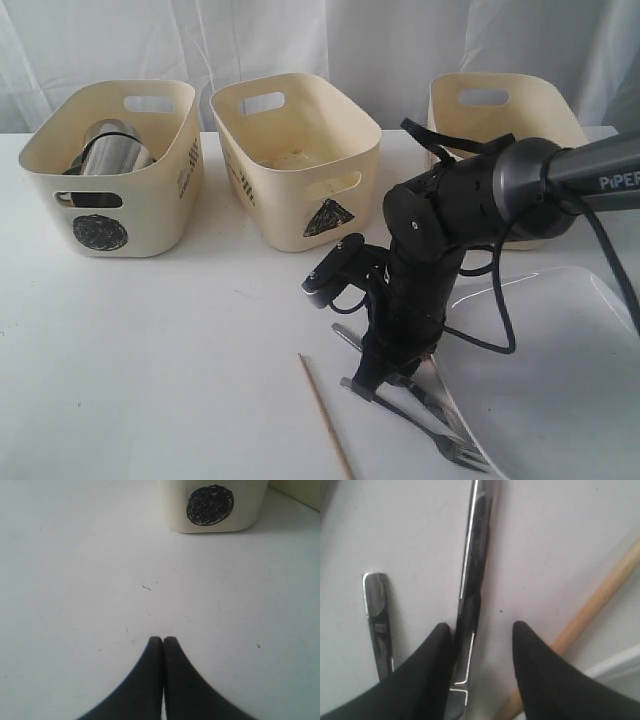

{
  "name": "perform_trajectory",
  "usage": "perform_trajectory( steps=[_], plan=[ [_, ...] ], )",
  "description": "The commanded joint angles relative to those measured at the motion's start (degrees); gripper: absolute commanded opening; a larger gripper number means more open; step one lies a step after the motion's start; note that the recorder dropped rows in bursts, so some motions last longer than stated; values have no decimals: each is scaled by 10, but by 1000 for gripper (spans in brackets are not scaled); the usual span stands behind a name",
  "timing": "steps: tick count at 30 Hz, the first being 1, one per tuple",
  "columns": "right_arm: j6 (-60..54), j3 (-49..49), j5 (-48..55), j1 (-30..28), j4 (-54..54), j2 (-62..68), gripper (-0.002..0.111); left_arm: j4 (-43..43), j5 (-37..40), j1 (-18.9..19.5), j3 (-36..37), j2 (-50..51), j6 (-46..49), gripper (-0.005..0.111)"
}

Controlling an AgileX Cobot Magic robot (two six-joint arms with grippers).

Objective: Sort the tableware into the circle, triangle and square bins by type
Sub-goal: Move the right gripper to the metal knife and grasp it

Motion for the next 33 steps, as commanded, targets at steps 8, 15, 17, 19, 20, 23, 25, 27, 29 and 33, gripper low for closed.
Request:
perform_trajectory(
  steps=[8,15,17,19,20,23,25,27,29,33],
  plan=[
    [10,6,-8,-2,1,31,38,-1,1,2,2,-3,0,0],
    [58,7,1,-2,9,65,10,-1,1,2,2,-3,0,0],
    [58,7,2,-2,12,67,0,-1,1,2,2,-3,0,0],
    [58,7,2,-2,16,67,0,-1,1,2,2,-3,0,0],
    [58,7,2,-2,16,67,0,-1,1,2,2,-3,0,0],
    [58,7,2,-2,16,67,0,-1,1,2,2,-3,0,0],
    [58,6,3,-2,16,67,0,-1,1,2,2,-3,0,0],
    [53,2,5,-2,16,63,0,-1,1,2,2,-3,0,0],
    [53,-9,20,-2,16,52,0,-1,1,2,2,-3,0,0],
    [53,-27,34,-2,27,12,0,-1,1,2,2,-3,0,0]
  ],
)
